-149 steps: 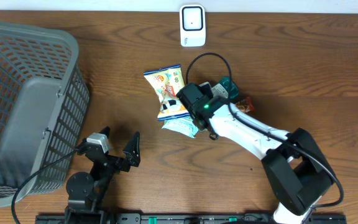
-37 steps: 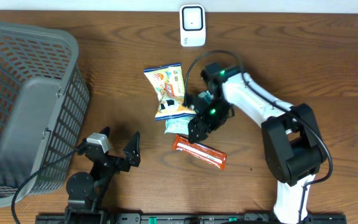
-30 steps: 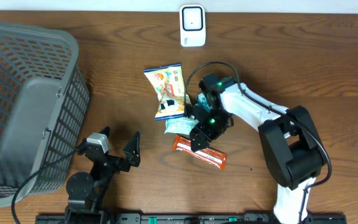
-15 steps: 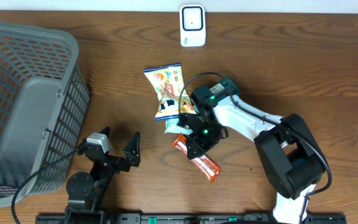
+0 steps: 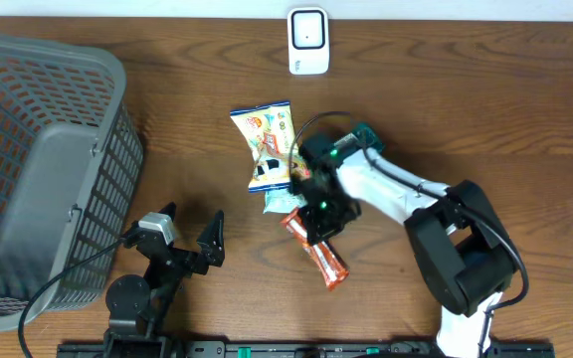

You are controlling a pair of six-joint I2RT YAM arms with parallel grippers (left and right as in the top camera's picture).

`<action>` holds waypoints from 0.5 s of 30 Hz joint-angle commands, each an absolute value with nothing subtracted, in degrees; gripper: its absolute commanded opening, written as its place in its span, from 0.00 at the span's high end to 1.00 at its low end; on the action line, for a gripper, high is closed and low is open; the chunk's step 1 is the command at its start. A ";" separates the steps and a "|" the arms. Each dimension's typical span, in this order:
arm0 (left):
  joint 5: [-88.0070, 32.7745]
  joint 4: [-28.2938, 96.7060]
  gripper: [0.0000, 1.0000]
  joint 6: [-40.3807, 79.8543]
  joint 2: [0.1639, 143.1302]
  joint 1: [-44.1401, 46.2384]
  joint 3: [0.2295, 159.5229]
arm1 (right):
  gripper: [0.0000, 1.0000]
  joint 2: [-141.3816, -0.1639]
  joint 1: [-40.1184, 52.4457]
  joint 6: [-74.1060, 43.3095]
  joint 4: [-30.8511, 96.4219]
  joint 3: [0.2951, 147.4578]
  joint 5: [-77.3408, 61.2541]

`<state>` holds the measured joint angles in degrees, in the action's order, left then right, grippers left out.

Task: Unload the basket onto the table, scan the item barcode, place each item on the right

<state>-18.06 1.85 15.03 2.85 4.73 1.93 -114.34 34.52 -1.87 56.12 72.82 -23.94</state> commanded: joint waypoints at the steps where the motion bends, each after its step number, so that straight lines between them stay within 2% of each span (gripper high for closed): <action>1: -18.39 2.66 0.01 15.11 2.55 4.95 0.36 | 0.99 -106.96 32.01 -9.74 56.29 76.40 -24.40; 8: -18.39 2.66 0.01 15.11 2.55 4.95 0.36 | 0.99 -89.84 29.89 -28.12 56.18 76.38 -24.47; 15: -18.39 2.66 0.01 15.11 2.55 4.95 0.36 | 0.98 -83.42 30.02 -29.76 59.48 76.38 -29.12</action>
